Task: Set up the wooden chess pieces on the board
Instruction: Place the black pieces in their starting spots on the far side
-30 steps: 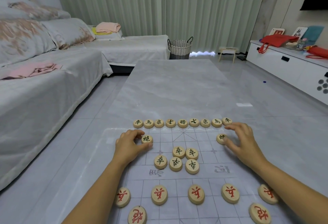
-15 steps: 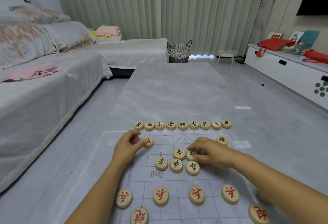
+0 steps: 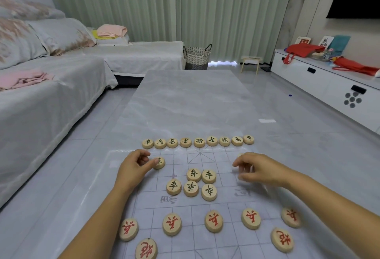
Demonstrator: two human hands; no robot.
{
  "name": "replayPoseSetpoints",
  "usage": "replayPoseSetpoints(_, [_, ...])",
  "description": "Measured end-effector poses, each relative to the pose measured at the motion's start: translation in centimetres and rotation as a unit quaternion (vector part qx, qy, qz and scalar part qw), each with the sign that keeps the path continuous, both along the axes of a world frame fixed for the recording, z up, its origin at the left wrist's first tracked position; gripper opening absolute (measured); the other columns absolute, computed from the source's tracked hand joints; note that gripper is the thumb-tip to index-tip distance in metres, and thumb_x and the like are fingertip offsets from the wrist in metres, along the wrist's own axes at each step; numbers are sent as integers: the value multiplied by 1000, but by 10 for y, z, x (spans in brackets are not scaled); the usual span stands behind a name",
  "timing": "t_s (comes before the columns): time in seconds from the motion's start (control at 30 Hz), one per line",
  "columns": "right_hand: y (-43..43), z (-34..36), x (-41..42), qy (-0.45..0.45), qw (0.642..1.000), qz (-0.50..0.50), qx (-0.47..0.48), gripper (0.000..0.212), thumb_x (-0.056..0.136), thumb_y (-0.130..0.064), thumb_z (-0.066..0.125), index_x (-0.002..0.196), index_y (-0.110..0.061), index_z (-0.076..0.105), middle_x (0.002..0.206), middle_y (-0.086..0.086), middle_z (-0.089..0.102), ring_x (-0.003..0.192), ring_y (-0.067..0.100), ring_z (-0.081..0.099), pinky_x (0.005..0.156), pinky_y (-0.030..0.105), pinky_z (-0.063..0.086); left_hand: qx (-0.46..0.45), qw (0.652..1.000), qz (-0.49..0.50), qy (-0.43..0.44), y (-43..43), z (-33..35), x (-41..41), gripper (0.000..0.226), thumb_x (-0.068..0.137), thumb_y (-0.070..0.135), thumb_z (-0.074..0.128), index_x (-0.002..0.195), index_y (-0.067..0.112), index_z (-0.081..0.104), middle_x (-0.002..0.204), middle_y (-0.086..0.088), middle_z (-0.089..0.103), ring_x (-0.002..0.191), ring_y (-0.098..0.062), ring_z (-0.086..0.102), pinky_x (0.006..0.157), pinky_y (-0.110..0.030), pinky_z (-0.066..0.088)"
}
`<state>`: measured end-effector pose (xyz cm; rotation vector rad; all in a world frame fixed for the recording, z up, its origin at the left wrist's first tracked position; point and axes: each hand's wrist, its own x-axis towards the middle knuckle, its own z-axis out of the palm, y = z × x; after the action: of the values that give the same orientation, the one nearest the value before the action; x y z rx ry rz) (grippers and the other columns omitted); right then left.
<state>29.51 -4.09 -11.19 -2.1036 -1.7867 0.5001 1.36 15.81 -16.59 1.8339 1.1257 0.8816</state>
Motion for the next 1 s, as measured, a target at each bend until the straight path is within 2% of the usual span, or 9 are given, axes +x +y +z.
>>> replayPoseSetpoints(0.1, [-3, -7, -3, -4, 1000, 6, 9, 28, 85, -29, 63, 111, -30, 56, 102, -7, 57, 87, 2, 54, 74, 9, 41, 13, 1000, 6, 13, -2, 1, 2, 25, 76, 27, 73, 95, 18, 60, 89, -5, 60, 82, -18, 55, 72, -26, 46])
replayPoseSetpoints(0.23, [19, -8, -35, -67, 996, 49, -23, 50, 85, -37, 60, 131, -29, 43, 114, -8, 48, 93, 10, 52, 85, 28, 46, 12, 1000, 7, 7, -4, 2, 1, 25, 75, 26, 74, 94, 15, 61, 89, -6, 60, 80, -16, 54, 70, -24, 45])
replayPoseSetpoints(0.33, [36, -11, -48, -91, 993, 58, -49, 47, 84, -40, 60, 127, -26, 47, 112, -3, 45, 95, 16, 51, 82, 34, 44, 8, 1000, 6, -1, -4, 3, 0, 26, 76, 25, 74, 95, 14, 61, 88, -6, 60, 79, -15, 54, 68, -22, 44])
replayPoseSetpoints(0.53, [23, -9, -36, -25, 999, 23, -10, 37, 80, -36, 65, 114, -24, 55, 102, -8, 48, 88, 8, 49, 81, 21, 42, 6, 1000, 8, -6, -2, 2, 0, 25, 76, 25, 73, 95, 13, 61, 86, -7, 60, 76, -14, 53, 67, -22, 44])
replayPoseSetpoints(0.6, [4, -4, -14, 8, 1000, -15, 19, 33, 80, -28, 68, 110, -23, 58, 100, -5, 52, 82, 3, 48, 76, 10, 38, 4, 1000, 8, -5, -2, 2, 0, 25, 76, 25, 73, 95, 13, 61, 87, -7, 60, 76, -14, 53, 66, -22, 44])
replayPoseSetpoints(0.67, [-21, 0, 18, 30, 996, -68, 39, 29, 78, -18, 71, 102, -27, 58, 100, 0, 56, 79, 3, 51, 70, 6, 38, 8, 1000, 9, -2, -2, 2, 1, 24, 76, 26, 73, 94, 14, 61, 87, -7, 60, 77, -15, 53, 66, -22, 44])
replayPoseSetpoints(0.8, [-53, -6, 68, 19, 990, -140, 4, 32, 77, -18, 72, 101, -31, 55, 105, 3, 57, 85, 6, 53, 70, 4, 38, 15, 1000, 11, 10, -2, 1, 2, 24, 77, 28, 72, 93, 15, 61, 87, -8, 61, 77, -16, 54, 66, -24, 44])
replayPoseSetpoints(1.0, [-42, -24, 69, 20, 993, -119, -11, 38, 82, -24, 68, 118, -27, 57, 101, -2, 49, 86, 5, 49, 74, 12, 39, 16, 1000, 9, 20, -2, 2, 2, 25, 77, 29, 71, 95, 15, 61, 87, -7, 61, 82, -21, 55, 70, -28, 46])
